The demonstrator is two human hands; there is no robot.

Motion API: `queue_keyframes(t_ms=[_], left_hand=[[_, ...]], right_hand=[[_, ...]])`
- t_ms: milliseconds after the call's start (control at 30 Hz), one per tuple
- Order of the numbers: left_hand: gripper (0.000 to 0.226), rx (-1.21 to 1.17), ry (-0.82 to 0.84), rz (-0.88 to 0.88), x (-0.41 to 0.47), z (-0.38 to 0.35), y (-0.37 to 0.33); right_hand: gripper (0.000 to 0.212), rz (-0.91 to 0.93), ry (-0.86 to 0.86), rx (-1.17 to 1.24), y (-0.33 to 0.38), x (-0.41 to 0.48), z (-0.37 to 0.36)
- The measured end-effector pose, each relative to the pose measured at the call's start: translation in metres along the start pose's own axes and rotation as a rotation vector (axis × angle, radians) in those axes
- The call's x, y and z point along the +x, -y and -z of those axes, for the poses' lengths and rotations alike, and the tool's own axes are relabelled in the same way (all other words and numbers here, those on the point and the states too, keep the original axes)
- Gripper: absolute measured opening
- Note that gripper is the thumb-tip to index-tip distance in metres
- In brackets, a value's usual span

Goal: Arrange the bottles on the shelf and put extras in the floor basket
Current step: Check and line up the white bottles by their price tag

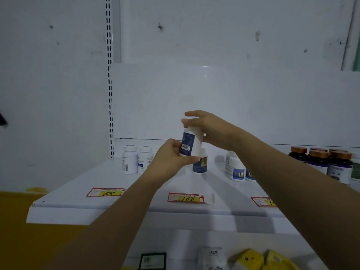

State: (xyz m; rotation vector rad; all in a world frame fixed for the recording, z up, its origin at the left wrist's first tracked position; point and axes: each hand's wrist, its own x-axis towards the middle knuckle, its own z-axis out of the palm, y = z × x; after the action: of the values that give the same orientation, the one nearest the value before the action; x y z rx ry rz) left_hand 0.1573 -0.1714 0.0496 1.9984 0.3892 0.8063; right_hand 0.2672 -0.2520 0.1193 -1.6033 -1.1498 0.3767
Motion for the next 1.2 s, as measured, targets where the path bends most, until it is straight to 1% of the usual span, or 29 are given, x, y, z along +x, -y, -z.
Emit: queue_keyframes(t_ms=[67, 133, 233, 267, 300, 367, 467, 533, 600, 667, 733, 800, 867, 933, 1000, 1067, 1200], left_hand=[[0.047, 0.027, -0.066, -0.009, 0.001, -0.001, 0.001], [0.05, 0.025, -0.058, -0.003, 0.001, 0.0, 0.001], [0.058, -0.025, 0.061, 0.022, -0.001, 0.005, -0.002], [0.057, -0.025, 0.081, 0.014, -0.001, 0.007, -0.002], [0.054, -0.016, 0.077, 0.002, -0.002, 0.008, -0.002], [0.049, -0.014, 0.004, -0.018, -0.002, 0.007, -0.001], [0.052, -0.052, -0.094, -0.028, -0.003, 0.003, -0.001], [0.059, -0.056, -0.071, -0.003, -0.003, 0.002, -0.002], [0.067, -0.085, -0.007, 0.027, -0.004, 0.003, -0.002], [0.062, -0.119, 0.054, 0.033, -0.005, 0.007, -0.002], [0.052, -0.094, 0.059, 0.021, -0.005, 0.009, -0.002], [0.047, -0.058, 0.0, 0.012, -0.003, 0.008, -0.002], [0.05, -0.036, -0.053, -0.004, -0.002, 0.005, -0.002], [0.055, -0.043, -0.046, -0.016, -0.002, 0.003, -0.001], [0.055, -0.093, -0.007, -0.018, -0.002, 0.005, 0.001], [0.052, -0.111, -0.012, -0.049, 0.0, 0.01, 0.002], [0.054, -0.019, -0.176, -0.181, 0.008, 0.016, 0.003]], right_hand=[[0.049, 0.009, -0.078, -0.097, 0.0, 0.0, -0.002], [0.045, 0.031, -0.116, -0.066, -0.001, -0.001, -0.002], [0.041, 0.056, -0.043, 0.053, 0.0, -0.003, 0.003], [0.04, 0.055, -0.011, 0.089, 0.0, -0.004, 0.003], [0.04, 0.05, 0.013, 0.114, 0.0, -0.003, 0.003], [0.044, 0.038, 0.024, 0.113, 0.001, -0.003, 0.0], [0.053, 0.033, -0.03, -0.012, 0.002, -0.004, -0.005], [0.051, 0.056, -0.087, -0.044, 0.0, -0.005, -0.004], [0.044, 0.077, -0.112, -0.003, -0.001, -0.005, 0.0], [0.04, 0.06, -0.087, 0.036, 0.0, -0.006, 0.004], [0.039, 0.029, -0.044, 0.071, 0.0, -0.007, 0.003], [0.045, 0.004, -0.011, 0.065, 0.001, -0.008, -0.001], [0.044, 0.007, 0.009, -0.036, 0.002, -0.01, -0.007], [0.04, 0.028, -0.019, -0.059, 0.002, -0.01, -0.01], [0.047, 0.069, -0.059, -0.042, 0.001, -0.01, -0.008], [0.05, 0.141, -0.065, -0.047, -0.001, -0.012, -0.007], [0.049, 0.307, -0.051, -0.161, -0.004, -0.018, -0.011]])
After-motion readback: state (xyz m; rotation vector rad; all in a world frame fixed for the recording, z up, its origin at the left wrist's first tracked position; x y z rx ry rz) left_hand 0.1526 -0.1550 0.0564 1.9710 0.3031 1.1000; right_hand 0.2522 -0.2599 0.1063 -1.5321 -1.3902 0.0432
